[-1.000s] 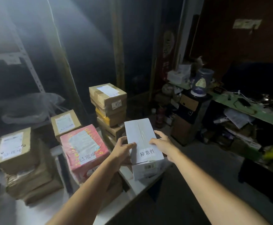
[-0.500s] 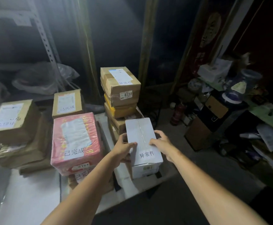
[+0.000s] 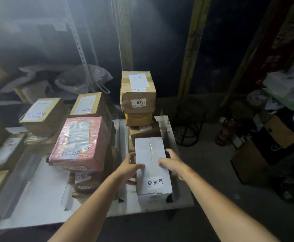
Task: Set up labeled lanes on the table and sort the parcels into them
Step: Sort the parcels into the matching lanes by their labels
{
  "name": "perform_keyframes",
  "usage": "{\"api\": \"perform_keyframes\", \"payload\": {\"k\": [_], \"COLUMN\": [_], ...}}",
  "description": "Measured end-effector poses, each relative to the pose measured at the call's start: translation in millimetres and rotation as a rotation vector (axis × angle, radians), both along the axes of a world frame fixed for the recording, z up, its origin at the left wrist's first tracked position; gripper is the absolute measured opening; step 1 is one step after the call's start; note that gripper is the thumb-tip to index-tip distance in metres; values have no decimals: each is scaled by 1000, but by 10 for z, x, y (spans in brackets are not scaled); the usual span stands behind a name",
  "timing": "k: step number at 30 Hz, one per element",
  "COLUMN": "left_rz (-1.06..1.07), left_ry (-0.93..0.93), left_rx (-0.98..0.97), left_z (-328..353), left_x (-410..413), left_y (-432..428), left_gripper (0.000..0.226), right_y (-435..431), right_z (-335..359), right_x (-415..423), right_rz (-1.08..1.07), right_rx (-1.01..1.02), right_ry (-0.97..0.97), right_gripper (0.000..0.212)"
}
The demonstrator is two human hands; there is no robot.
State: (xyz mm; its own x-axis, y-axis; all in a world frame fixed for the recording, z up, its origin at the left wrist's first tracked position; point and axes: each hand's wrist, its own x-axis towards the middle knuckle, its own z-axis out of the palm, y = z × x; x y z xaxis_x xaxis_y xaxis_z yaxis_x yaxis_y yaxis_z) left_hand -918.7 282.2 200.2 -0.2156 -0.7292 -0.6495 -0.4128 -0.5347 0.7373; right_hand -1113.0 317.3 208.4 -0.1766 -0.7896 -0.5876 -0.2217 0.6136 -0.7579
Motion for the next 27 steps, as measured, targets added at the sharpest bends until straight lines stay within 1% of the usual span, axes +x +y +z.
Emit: {"api": "perform_keyframes", "payload": {"k": [5, 12, 16, 19, 21, 24, 25, 27], "left_rz": [38, 90, 106, 118, 110, 68, 35, -32], "left_ry": [-19, -20, -28, -41, -68, -161, -210, -301], "left_rx": [20, 31, -1, -26, -37, -72, -94, -140], "left_z": [-37, -44, 22, 90, 140, 254, 314, 518], "left_x": [-62, -73, -100, -114, -125, -112, -104, -50], "left_y": [-26, -48, -48, -61, -73, -116, -141, -206], "left_gripper": [61, 63, 61, 58, 58, 55, 55, 58], "right_y": [-115, -230, -257, -260, -262, -320, -362, -479], "right_z": [-11, -27, 19, 69, 93, 206, 252, 414], "right_x": [-39, -85, -112, -129, -138, -164, -189, -203], "right_rz": [62, 136, 167, 180, 202, 241, 265, 373], "right_rx": [3, 38, 49, 42, 47, 53, 40, -6], "right_ry": [-29, -21, -11, 6, 34, 116, 161, 322], "right_gripper": [75, 77, 64, 60, 58, 66, 68, 66]}}
